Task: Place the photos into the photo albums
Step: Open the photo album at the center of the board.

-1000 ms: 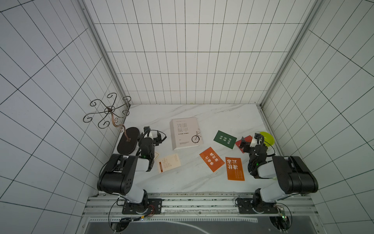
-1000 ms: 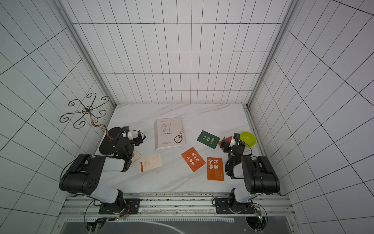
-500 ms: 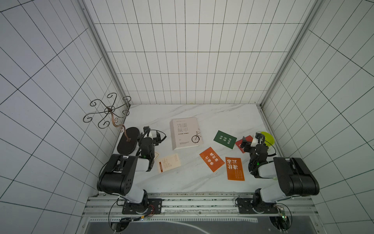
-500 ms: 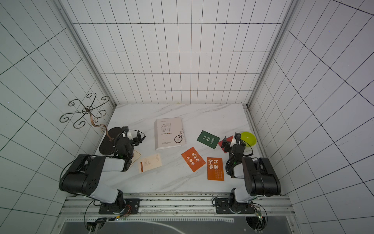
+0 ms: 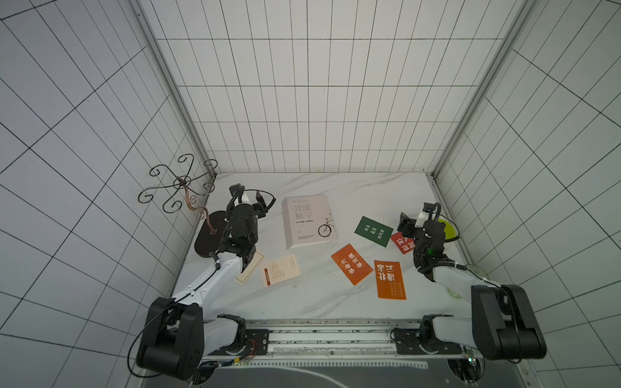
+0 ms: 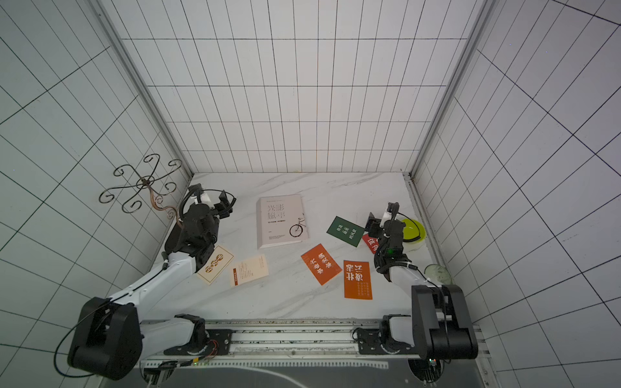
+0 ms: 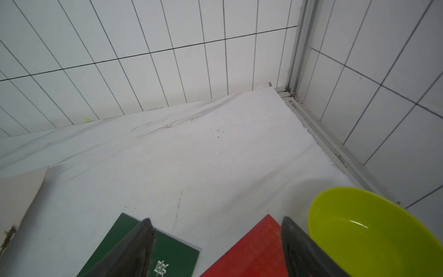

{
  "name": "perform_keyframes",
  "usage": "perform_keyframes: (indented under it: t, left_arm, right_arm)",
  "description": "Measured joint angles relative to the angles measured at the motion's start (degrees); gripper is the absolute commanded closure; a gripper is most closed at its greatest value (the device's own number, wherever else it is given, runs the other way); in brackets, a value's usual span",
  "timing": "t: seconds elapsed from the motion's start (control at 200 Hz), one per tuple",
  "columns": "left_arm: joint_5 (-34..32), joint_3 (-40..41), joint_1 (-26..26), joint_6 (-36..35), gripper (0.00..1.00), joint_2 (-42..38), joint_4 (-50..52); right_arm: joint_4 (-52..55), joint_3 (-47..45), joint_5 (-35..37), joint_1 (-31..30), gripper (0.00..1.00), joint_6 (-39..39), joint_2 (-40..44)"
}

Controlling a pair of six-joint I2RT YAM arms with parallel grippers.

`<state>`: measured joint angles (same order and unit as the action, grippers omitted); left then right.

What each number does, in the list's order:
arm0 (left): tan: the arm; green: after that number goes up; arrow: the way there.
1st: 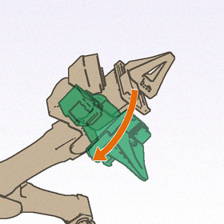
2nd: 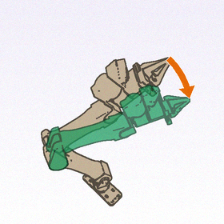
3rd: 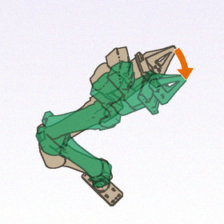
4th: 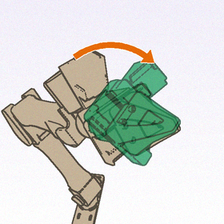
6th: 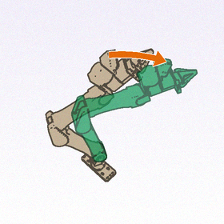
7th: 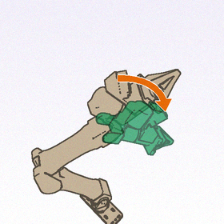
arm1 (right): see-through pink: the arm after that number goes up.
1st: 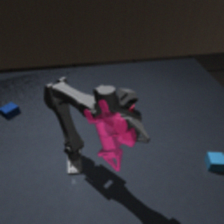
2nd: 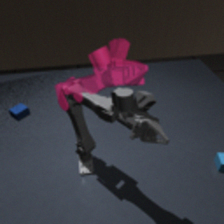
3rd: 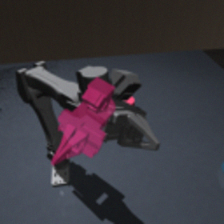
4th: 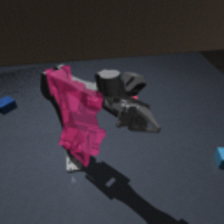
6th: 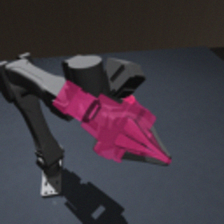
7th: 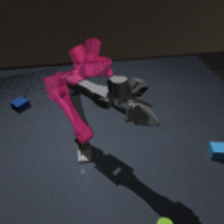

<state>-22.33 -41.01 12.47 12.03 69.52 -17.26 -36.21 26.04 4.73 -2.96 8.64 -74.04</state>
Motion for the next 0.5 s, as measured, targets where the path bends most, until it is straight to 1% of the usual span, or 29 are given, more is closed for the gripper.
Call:
perform_keyframes:
  t: [0.135, 0.23, 0.34, 0.5]
  left_arm:
    - [5.68, -5.62, 1.86, 2.60, 0.25, -0.76, 9.88]
    - [10.84, -7.43, 2.56, 4.07, 0.25, -1.20, 15.43]
    - [16.50, -8.81, 3.17, 5.14, 0.25, -1.07, 21.40]
    - [23.76, -11.28, 4.44, 5.77, 0.25, 0.07, 29.27]
  right_arm:
    - [9.05, 5.99, -3.52, -4.15, 0.21, 2.32, -0.57]
    - [14.67, 11.41, -6.27, -8.00, 0.22, 3.76, -1.86]
    - [20.50, 18.21, -11.32, -12.46, 0.23, 5.55, -4.33]
    - [27.80, 25.44, -18.69, -16.65, 0.29, 8.46, -8.46]
